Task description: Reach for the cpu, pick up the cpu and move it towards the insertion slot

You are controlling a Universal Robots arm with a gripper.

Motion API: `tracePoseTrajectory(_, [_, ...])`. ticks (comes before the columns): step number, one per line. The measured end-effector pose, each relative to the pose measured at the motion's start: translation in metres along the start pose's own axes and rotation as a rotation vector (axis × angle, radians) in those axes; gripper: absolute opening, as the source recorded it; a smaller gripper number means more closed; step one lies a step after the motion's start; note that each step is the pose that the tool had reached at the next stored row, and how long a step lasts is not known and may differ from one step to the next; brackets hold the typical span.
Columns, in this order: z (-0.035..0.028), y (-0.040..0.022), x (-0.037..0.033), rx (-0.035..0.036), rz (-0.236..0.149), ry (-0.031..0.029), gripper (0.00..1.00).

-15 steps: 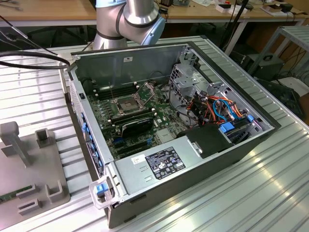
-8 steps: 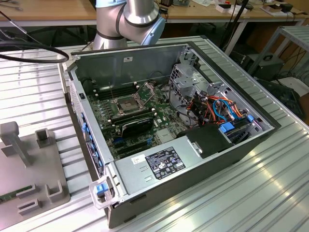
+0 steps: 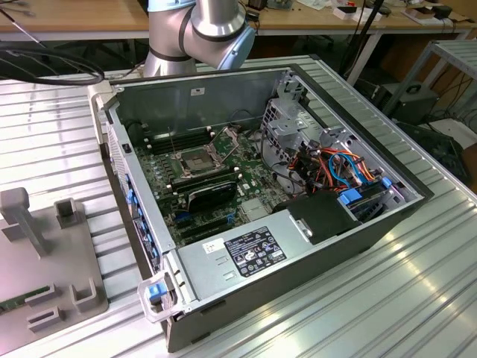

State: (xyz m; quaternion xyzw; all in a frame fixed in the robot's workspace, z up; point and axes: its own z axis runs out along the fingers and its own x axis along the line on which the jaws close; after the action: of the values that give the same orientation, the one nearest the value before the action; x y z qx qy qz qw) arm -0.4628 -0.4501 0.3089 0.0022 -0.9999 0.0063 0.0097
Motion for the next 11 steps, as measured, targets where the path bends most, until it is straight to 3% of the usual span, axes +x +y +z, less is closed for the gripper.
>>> tracePoseTrajectory(11, [-0.0173, -0.0002, 0.0003, 0.0, 0.0, 0.0, 0.55])
